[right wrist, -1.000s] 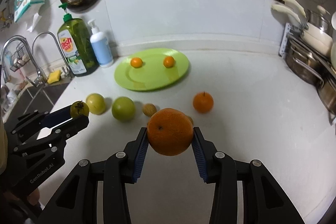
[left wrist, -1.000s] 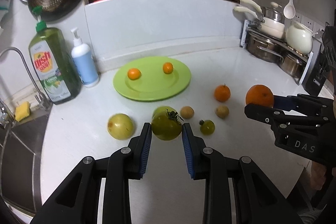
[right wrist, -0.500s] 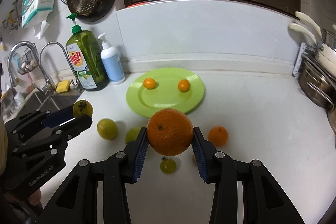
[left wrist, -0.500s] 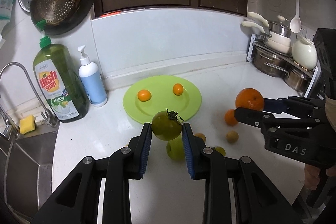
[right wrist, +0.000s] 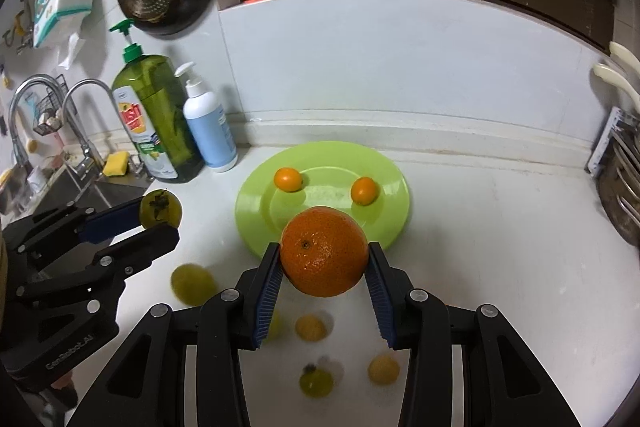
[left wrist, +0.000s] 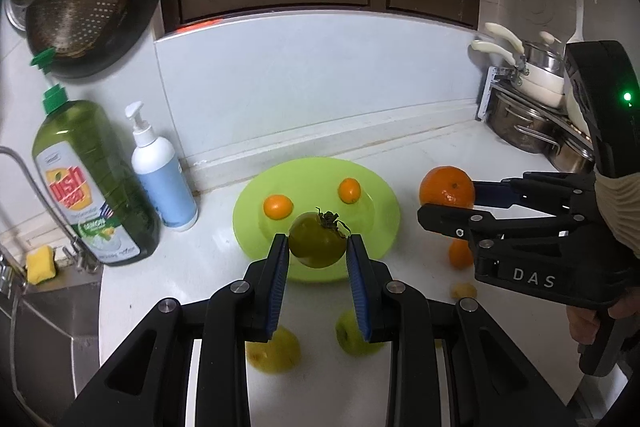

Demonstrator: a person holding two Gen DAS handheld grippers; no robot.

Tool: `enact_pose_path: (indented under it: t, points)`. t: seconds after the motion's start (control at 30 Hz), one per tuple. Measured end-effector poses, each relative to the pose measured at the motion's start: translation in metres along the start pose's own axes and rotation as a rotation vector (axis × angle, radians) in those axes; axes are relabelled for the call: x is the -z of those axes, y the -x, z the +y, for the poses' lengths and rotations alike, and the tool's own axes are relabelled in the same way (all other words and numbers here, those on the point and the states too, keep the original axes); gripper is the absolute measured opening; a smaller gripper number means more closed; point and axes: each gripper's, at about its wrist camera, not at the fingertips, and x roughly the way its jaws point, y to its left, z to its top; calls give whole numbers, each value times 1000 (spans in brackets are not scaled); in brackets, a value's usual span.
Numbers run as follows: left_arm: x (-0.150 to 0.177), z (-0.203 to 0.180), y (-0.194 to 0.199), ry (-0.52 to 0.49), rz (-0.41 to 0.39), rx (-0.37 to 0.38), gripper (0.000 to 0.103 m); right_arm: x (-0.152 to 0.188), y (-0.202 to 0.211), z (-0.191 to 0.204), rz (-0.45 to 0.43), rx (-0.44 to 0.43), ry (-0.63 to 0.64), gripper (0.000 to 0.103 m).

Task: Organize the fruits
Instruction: 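Carry the green tomato and large orange in both tools over the plate, then lower both fruits onto the green plate and open both tools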

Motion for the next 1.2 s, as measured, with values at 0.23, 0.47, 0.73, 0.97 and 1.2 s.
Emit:
enact_pose_path:
  t: [0.23,0.47,0.73,0.97,1.2]
  points:
    - [-21,11,-39,0,56,23,30,-20,-35,-10,55,2,5,43]
    - [-30,24,-80,14,123,47,30,-34,-72,-19,119,4,7,42]
    - [-27,35,-123,14,210,47,30,-36,-111,-29,198,-3,-13,43]
    - [-16,40,-155,17,298,43,30,-32,-133,-32,264,0,-14,43]
    - [-11,41,-177,-14,357,35,30,-30,-153,-33,312,4,-12,42]
